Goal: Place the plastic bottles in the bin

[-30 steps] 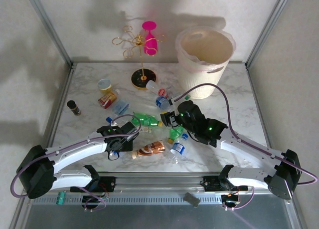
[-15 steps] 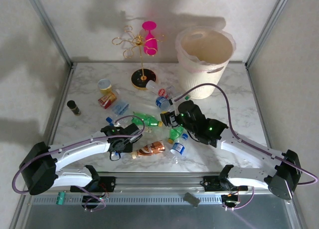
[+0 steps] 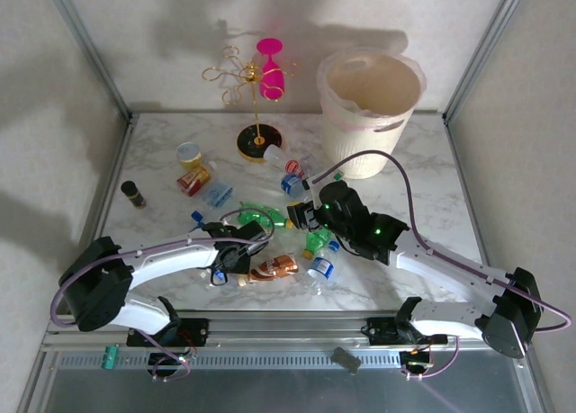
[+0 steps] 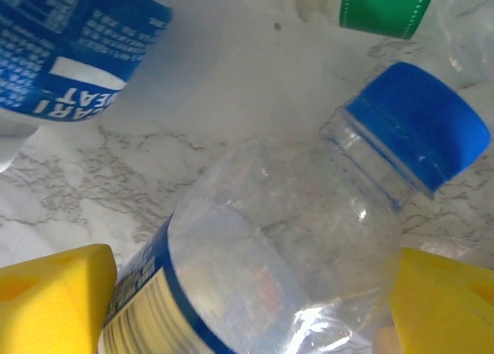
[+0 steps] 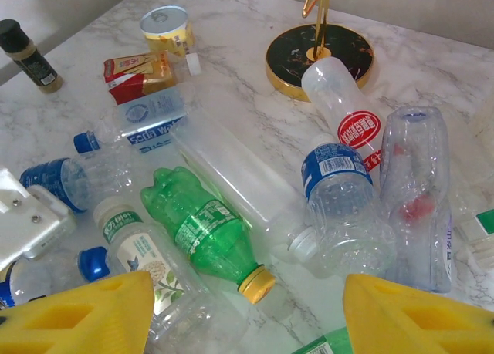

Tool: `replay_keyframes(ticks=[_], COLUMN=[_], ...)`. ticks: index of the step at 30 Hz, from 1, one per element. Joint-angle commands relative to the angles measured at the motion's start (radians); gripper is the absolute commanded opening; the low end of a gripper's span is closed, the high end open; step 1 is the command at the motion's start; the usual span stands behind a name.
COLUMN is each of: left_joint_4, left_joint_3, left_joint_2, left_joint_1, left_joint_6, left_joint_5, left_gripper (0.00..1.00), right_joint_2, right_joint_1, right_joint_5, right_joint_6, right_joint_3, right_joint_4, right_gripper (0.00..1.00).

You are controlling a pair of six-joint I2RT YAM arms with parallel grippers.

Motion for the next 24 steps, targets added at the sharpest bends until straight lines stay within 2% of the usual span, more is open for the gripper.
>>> replay_keyframes(ticks=[1,17,24], left_joint_4=[0.024,-0.012,-0.056], left_joint_3=[0.024,0.033,0.056], left_joint_2=[0.029,-0.03,-0.089], left_joint_1=[-0.009,-0.009,-0.009], left_joint_6=[0.024,0.012,-0.001], left_joint_5=[0.012,-0.025,-0.054], left_gripper=[0.83,0.51,0.43], right_joint_2=[-0.006,-0.035,-0.047], right_joint_1=[0.006,0.006,0.006], right_joint_5=[-0.002,0.002,0.006], right_joint_6=[0.012,0.031,0.043], right_joint_3=[0.027,0.029,0.032], right_joint_4=[0.009,0.005,0.004], right_gripper=[0.66,0.66,0.65])
